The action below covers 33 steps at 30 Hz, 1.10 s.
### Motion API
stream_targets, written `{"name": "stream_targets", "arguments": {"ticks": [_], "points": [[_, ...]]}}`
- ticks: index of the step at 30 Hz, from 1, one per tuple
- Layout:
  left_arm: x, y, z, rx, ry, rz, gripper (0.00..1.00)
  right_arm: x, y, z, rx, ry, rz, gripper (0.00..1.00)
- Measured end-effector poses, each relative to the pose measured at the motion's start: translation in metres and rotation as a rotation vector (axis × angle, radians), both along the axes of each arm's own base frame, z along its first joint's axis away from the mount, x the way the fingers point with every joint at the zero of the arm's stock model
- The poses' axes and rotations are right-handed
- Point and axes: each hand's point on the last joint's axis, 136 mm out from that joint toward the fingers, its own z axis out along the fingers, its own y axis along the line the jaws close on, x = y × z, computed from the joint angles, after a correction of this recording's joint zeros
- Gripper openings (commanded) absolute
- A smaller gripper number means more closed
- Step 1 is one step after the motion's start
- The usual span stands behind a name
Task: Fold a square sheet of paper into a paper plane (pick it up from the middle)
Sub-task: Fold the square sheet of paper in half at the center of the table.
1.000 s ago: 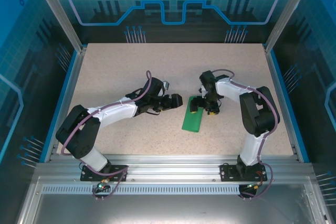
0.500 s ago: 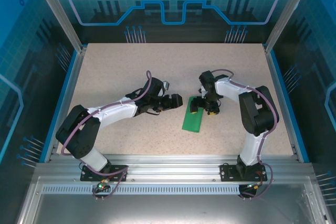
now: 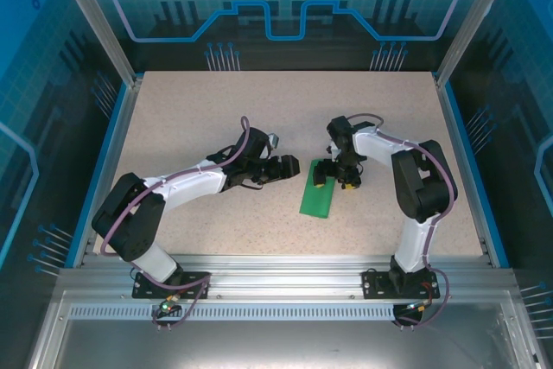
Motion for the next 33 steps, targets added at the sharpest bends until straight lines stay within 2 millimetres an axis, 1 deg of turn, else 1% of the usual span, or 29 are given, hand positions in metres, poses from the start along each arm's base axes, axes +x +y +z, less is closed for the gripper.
{"name": "stream_targets", "arguments": {"ticks": [2,6,10,24,33], "points": [[0.0000,0.0000,0.0000,-0.001,0.003,0.003,0.72,0.0003,0.0001,0.0003,-0.001,0.004,0.000,0.82],[0.0000,0.0001,-0.0013,0.001,0.005,0.003,0.70,0.0003,-0.0007,-0.0004,-0.007,0.008,-0.001,0.81],[-0.0001,0.0001,-0.0044,0.005,0.011,0.003,0.70,0.0002,-0.0009,-0.0002,-0.005,0.008,-0.006,0.80],[-0.0001,0.0002,-0.0062,0.008,0.014,0.002,0.70,-0.0001,0.0008,0.0041,0.072,0.002,-0.005,0.84],[-0.0003,0.0002,-0.0093,0.014,0.016,-0.002,0.71,-0.0004,0.0012,0.0041,0.079,0.003,-0.001,0.85]]}}
